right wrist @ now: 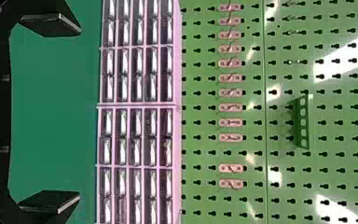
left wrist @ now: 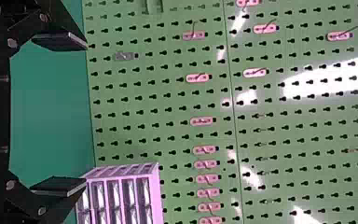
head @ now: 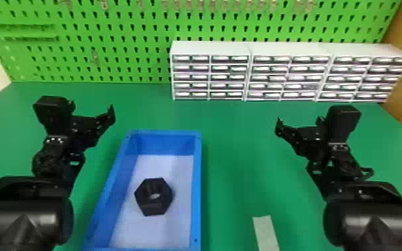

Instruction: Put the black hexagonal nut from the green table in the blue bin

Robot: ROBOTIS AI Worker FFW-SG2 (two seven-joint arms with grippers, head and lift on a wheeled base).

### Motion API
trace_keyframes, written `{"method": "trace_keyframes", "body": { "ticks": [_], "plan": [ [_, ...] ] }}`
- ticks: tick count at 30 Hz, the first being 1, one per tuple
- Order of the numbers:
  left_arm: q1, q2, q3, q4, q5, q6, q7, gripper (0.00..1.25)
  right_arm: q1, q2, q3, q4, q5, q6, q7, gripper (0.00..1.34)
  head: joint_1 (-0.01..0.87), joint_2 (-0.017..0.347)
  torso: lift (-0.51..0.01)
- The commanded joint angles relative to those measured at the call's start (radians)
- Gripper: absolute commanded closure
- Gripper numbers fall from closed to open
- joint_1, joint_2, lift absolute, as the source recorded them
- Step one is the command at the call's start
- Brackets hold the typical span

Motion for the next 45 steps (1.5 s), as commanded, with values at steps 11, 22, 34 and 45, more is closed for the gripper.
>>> {"method": "trace_keyframes", "body": {
  "ticks": [11, 22, 34, 45],
  "plan": [
    [0.004, -0.001, -0.024, 0.003, 0.004, 0.002, 0.0, 0.24, 0.01, 0.003, -0.008, -0.001, -0.004, 0.0, 0.0, 0.07, 0.686, 0.052, -0.097],
    [0.0, -0.001, -0.038, 0.009, 0.009, 0.007, 0.002, 0.24, 0.01, 0.001, -0.014, -0.001, -0.004, 0.0, 0.0, 0.07, 0.686, 0.052, -0.097],
    [-0.009, -0.001, -0.035, 0.014, 0.017, 0.007, -0.001, 0.24, -0.008, 0.004, 0.001, 0.0, 0.0, 0.0, 0.0, 0.07, 0.686, 0.052, -0.097],
    [0.006, -0.001, -0.019, -0.002, 0.015, 0.007, -0.014, 0.24, -0.005, -0.008, -0.022, -0.001, 0.008, 0.003, 0.0, 0.07, 0.686, 0.052, -0.097]
  ]
}}
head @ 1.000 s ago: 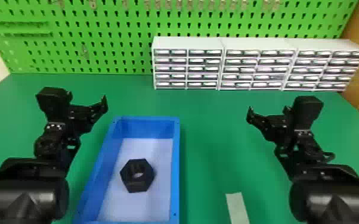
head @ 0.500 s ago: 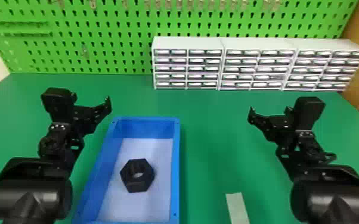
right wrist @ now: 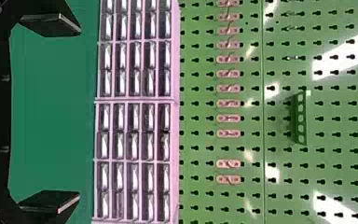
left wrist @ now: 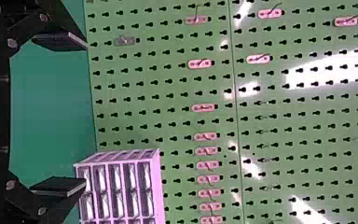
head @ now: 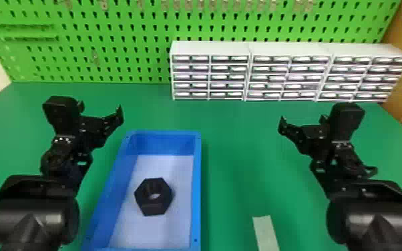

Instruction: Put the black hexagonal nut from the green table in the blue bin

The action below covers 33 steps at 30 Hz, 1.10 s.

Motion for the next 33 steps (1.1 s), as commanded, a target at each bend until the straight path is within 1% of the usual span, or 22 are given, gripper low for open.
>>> {"method": "trace_keyframes", "body": {
  "ticks": [1, 5, 18, 20, 27, 33],
  "plan": [
    [0.014, 0.0, 0.014, -0.006, -0.002, 0.0, -0.003, 0.24, 0.006, -0.001, -0.009, -0.002, 0.002, 0.001, 0.0, 0.07, 0.686, 0.052, -0.097],
    [0.021, 0.0, 0.025, -0.014, -0.002, -0.002, -0.003, 0.24, 0.014, 0.003, -0.012, -0.008, 0.0, 0.001, 0.0, 0.07, 0.686, 0.052, -0.097],
    [0.02, -0.002, 0.039, -0.014, 0.008, -0.014, -0.003, 0.24, 0.02, 0.006, -0.023, -0.02, 0.002, -0.001, 0.0, 0.07, 0.686, 0.052, -0.097],
    [0.018, -0.003, 0.036, -0.014, 0.007, -0.014, -0.003, 0.24, 0.023, 0.006, -0.029, -0.027, 0.005, -0.001, 0.0, 0.07, 0.686, 0.052, -0.097],
    [0.02, -0.023, 0.045, -0.014, -0.002, -0.014, -0.003, 0.24, 0.021, 0.008, -0.035, -0.033, 0.022, -0.001, 0.0, 0.07, 0.686, 0.052, -0.097],
    [0.012, -0.023, 0.03, -0.014, -0.01, -0.014, -0.003, 0.24, 0.02, 0.005, -0.034, -0.033, 0.029, 0.004, 0.0, 0.07, 0.686, 0.052, -0.097]
  ]
}}
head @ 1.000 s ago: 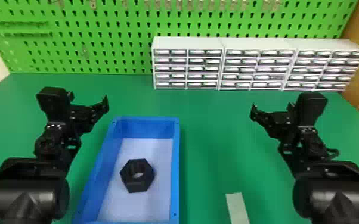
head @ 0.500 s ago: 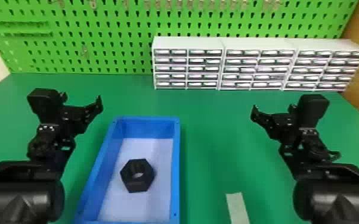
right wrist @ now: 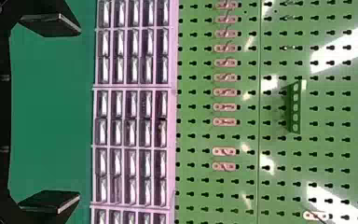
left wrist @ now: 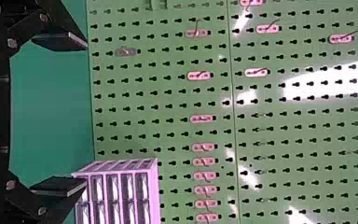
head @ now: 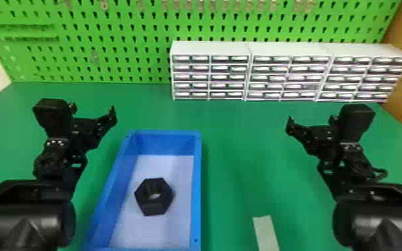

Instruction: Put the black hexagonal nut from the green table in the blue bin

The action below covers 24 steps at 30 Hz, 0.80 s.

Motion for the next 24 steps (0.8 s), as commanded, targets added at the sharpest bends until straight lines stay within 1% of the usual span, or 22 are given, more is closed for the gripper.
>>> {"method": "trace_keyframes", "body": {
  "ticks": [1, 24],
  "plan": [
    [-0.003, 0.0, -0.011, 0.0, -0.005, 0.0, 0.0, 0.24, -0.001, -0.001, 0.0, -0.001, 0.004, 0.002, 0.0, 0.07, 0.686, 0.052, -0.097],
    [-0.011, -0.005, -0.041, 0.011, 0.003, 0.0, 0.0, 0.24, -0.007, 0.004, 0.002, -0.001, 0.009, 0.019, 0.0, 0.07, 0.686, 0.052, -0.097]
  ]
}}
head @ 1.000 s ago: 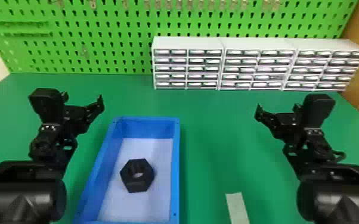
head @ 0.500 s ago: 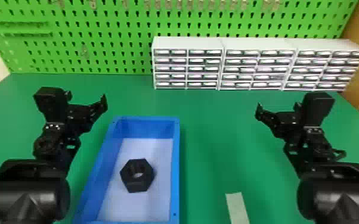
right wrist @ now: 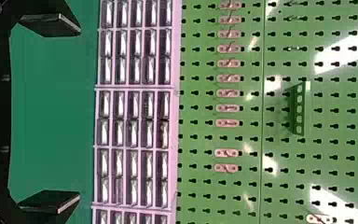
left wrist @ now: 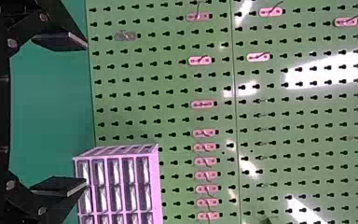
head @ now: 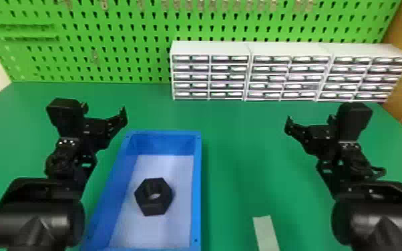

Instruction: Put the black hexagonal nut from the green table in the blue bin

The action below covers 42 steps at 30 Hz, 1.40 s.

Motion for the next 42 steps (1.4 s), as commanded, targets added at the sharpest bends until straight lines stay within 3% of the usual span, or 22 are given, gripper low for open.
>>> {"method": "trace_keyframes", "body": {
  "ticks": [1, 42],
  "plan": [
    [-0.002, 0.0, 0.002, 0.0, 0.005, 0.0, 0.0, 0.24, 0.0, 0.001, 0.001, 0.0, 0.0, 0.0, 0.0, 0.07, 0.686, 0.052, -0.097],
    [0.005, 0.0, 0.007, 0.013, 0.022, -0.012, 0.0, 0.24, 0.014, 0.004, 0.011, 0.0, -0.006, 0.0, 0.0, 0.07, 0.686, 0.052, -0.097]
  ]
}}
